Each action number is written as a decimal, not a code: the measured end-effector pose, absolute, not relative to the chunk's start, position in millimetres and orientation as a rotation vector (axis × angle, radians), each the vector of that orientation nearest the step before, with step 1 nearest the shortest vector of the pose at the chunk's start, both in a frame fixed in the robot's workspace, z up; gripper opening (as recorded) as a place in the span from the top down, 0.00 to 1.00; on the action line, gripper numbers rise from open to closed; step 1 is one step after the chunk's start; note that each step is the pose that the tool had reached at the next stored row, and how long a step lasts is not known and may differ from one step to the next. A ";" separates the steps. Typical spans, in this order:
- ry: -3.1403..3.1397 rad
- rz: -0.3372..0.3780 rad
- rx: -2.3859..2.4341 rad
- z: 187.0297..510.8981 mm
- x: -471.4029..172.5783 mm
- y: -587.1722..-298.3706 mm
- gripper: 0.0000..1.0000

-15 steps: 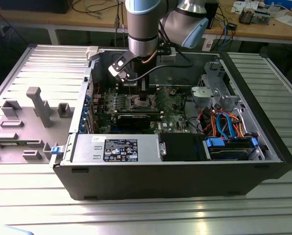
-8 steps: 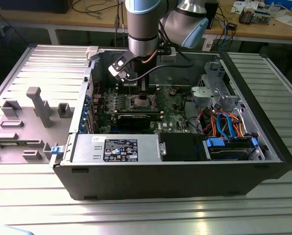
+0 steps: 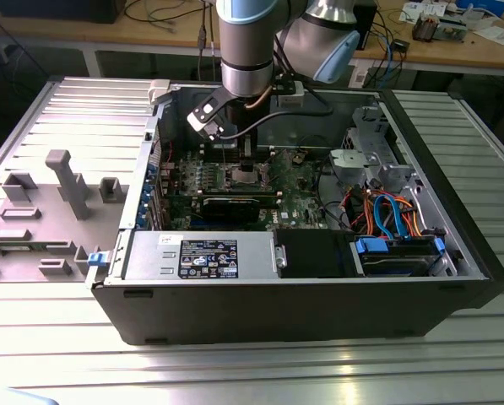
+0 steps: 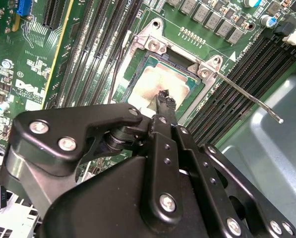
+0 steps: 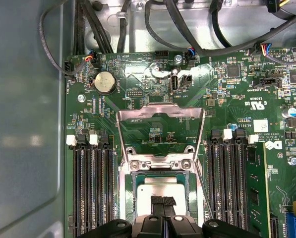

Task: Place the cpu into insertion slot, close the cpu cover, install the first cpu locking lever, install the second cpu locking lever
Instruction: 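Close the cpu cover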

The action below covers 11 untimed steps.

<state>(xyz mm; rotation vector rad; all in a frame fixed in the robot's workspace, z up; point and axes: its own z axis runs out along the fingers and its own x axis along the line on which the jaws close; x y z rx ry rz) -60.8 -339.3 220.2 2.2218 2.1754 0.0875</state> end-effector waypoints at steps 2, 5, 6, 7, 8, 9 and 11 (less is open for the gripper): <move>2.175 0.088 2.222 220.2 -60.8 -339.3 0.89; 2.175 0.087 2.222 220.6 -60.8 -339.3 0.89; 2.176 0.085 2.222 221.5 -60.8 -339.4 0.89; 2.177 0.083 2.224 224.6 -60.8 -339.3 0.89; 2.202 0.073 2.210 227.3 -60.7 -339.3 0.89; 2.287 0.061 2.137 227.2 -60.8 -339.3 0.89; 2.318 0.061 2.104 232.8 -60.8 -339.3 0.89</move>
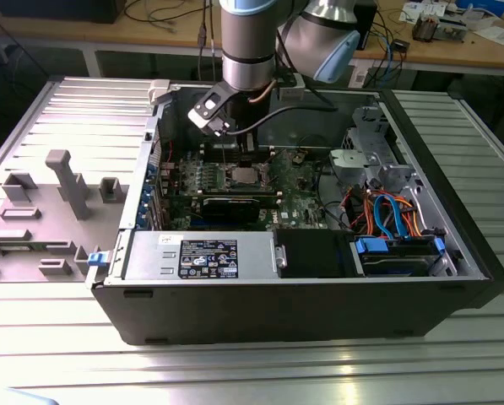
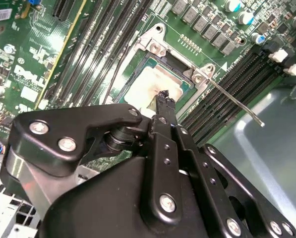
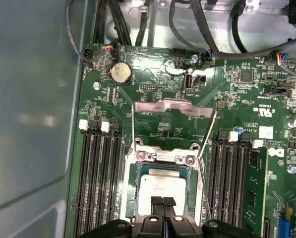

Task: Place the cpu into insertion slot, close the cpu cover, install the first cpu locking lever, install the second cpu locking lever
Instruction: 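Close the cpu cover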

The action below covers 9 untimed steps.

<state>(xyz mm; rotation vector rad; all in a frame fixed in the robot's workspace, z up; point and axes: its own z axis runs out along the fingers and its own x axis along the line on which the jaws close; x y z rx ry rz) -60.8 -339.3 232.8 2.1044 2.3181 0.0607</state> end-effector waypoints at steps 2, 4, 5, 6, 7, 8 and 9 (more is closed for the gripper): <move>2.318 0.061 2.104 234.9 -60.8 -339.3 0.89; 2.326 0.046 2.112 234.9 -59.6 -339.3 0.89; 2.327 0.043 2.113 235.0 -59.3 -339.3 0.89; 2.327 0.043 2.113 235.1 -59.4 -339.3 0.89; 2.327 0.043 2.113 235.7 -59.3 -339.3 0.89; 2.328 0.043 2.113 238.1 -59.3 -339.3 0.89; 2.328 0.043 2.113 242.1 -59.3 -339.3 0.89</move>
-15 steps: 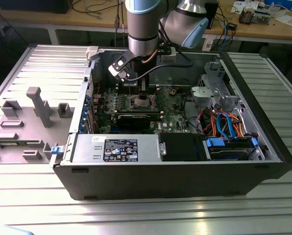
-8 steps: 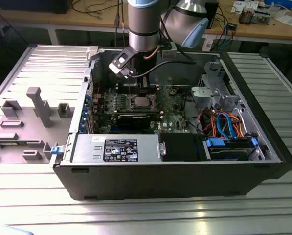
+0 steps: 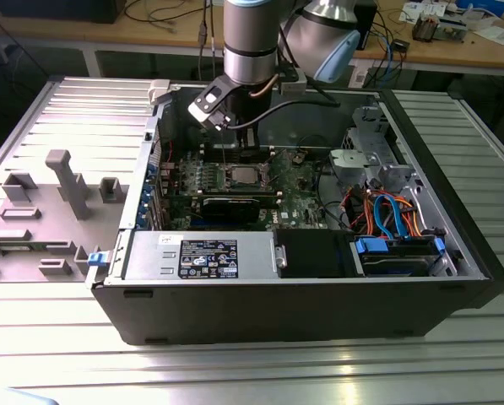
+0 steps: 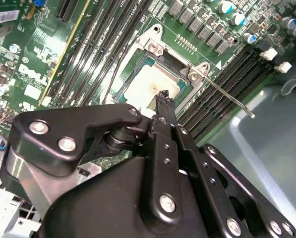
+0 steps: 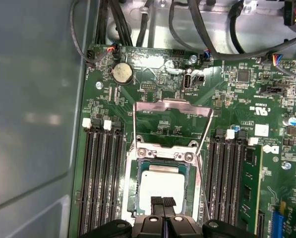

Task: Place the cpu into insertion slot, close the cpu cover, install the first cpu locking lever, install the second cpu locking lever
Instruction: 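Close the cpu cover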

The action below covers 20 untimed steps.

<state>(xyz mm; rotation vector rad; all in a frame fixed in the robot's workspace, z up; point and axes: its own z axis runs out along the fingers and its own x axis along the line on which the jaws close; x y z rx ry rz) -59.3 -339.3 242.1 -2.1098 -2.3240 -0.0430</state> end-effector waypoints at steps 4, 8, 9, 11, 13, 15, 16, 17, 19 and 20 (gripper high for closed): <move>-2.324 -0.043 -2.110 252.5 -59.3 -339.3 0.89; -2.324 -0.043 -2.110 266.1 -59.3 -339.3 0.89; -2.324 -0.043 -2.110 267.8 -59.3 -339.3 0.89; -2.324 -0.043 -2.110 269.3 -59.3 -339.3 0.89; -2.324 -0.043 -2.110 269.4 -59.3 -339.3 0.89; -2.324 -0.043 -2.109 269.5 -58.8 -339.3 0.89; -2.324 -0.042 -2.110 269.6 -57.4 -339.3 0.89; -2.324 -0.043 -2.110 269.5 -55.1 -339.3 0.89; -2.324 -0.043 -2.110 269.2 -47.0 -339.3 0.89; -2.324 -0.043 -2.110 268.8 -41.4 -339.3 0.89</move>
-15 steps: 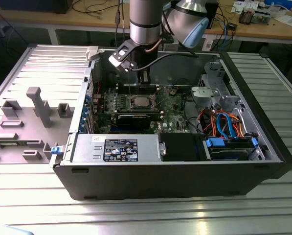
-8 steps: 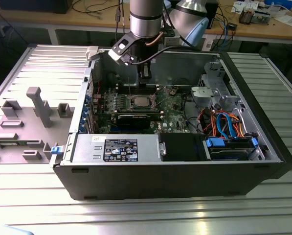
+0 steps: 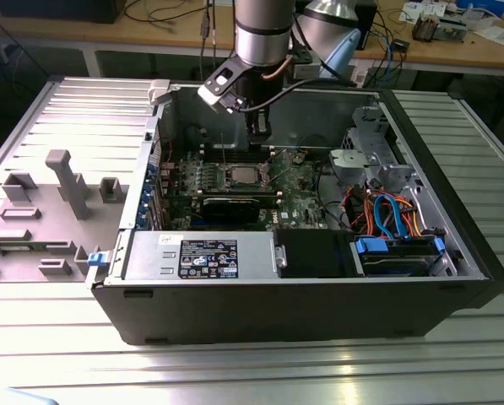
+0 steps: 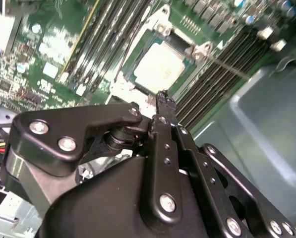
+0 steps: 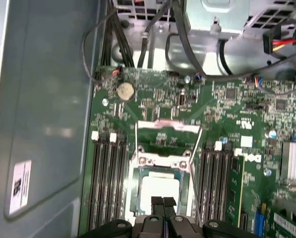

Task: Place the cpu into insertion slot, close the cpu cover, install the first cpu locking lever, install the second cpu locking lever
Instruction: 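Close the cpu cover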

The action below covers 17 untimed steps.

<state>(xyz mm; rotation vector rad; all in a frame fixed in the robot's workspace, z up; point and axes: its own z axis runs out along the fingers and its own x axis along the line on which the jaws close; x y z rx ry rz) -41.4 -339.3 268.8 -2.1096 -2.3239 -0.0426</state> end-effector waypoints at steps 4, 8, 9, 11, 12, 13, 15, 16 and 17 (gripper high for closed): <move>-2.324 -0.042 -2.109 266.7 -24.6 -339.2 0.89; -2.324 -0.042 -2.109 267.7 -21.8 -339.2 0.89; -2.324 -0.042 -2.109 269.7 -21.8 -339.2 0.89; -2.324 -0.042 -2.109 271.1 -21.1 -339.2 0.89; -2.323 -0.041 -2.109 271.1 -17.6 -339.3 0.89; -2.323 -0.040 -2.108 271.1 -14.7 -339.2 0.89; -2.320 -0.035 -2.106 271.1 -7.3 -339.3 0.89; -2.319 -0.033 -2.105 271.1 -4.3 -339.3 0.89; -2.317 -0.029 -2.104 271.2 1.2 -339.3 0.89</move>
